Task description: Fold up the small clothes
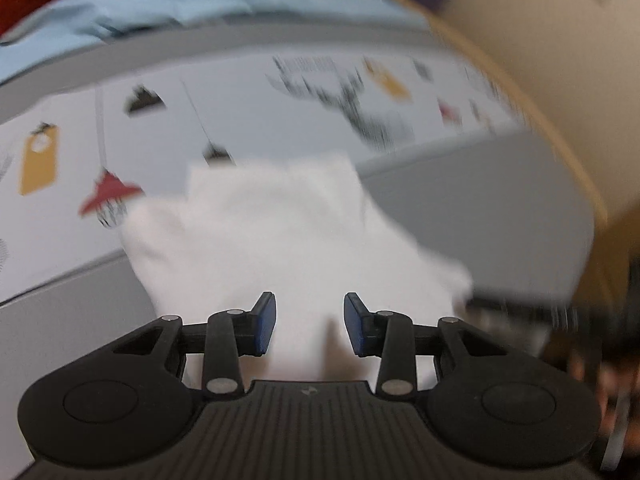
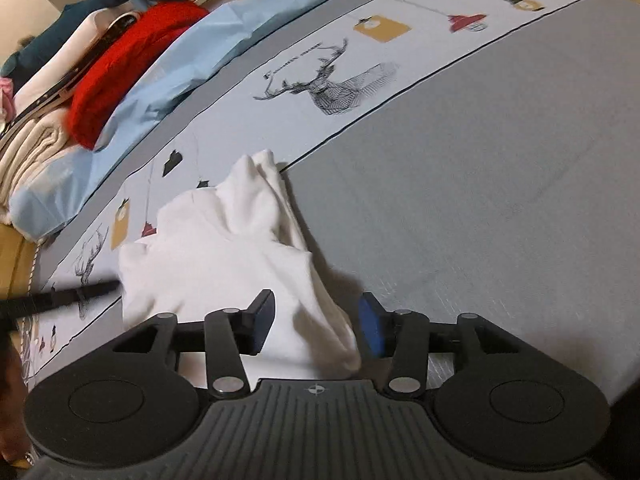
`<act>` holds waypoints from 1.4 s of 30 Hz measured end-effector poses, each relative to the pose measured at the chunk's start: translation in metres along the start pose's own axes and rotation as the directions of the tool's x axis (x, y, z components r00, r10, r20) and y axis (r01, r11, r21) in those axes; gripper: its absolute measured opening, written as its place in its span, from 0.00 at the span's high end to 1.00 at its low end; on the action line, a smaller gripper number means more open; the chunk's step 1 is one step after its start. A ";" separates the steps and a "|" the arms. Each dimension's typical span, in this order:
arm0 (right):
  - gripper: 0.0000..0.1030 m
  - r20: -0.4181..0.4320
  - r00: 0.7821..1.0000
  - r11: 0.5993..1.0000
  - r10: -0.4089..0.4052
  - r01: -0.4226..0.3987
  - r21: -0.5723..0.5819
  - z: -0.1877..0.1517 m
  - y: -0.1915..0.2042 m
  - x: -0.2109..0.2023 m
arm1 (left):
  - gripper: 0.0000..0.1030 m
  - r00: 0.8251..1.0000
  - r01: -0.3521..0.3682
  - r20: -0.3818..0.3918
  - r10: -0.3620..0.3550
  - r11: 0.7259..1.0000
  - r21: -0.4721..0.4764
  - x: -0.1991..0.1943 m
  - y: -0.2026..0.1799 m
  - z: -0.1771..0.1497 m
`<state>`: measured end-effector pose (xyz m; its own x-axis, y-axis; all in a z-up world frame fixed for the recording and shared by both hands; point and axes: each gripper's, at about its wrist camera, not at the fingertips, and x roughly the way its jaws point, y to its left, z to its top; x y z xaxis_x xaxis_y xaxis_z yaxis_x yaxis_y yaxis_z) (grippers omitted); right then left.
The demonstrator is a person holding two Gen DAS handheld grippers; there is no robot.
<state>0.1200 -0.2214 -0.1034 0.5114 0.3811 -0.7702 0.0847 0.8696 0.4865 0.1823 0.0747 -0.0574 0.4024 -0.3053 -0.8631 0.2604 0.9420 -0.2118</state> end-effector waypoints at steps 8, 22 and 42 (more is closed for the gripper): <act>0.95 -0.211 0.967 0.989 -0.143 0.150 0.016 -0.007 -0.012 0.034 | 0.60 0.981 -0.084 -0.160 0.113 0.981 0.176 0.039 -0.009 -0.028; 0.56 0.070 0.997 0.987 0.018 -0.006 -0.163 0.068 0.049 0.044 | 0.62 0.973 -0.094 -0.187 0.132 0.975 0.201 0.050 0.016 -0.030; 0.92 0.187 0.975 0.969 -0.117 0.154 -0.196 0.117 0.053 0.081 | 0.62 0.998 -0.054 0.013 0.055 0.996 -0.065 0.011 0.059 0.009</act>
<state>0.2663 -0.1814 -0.0918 0.6487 0.2114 -0.7311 -0.0069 0.9622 0.2721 0.2096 0.1255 -0.0751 0.4278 -0.2553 -0.8671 0.1805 0.9641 -0.1948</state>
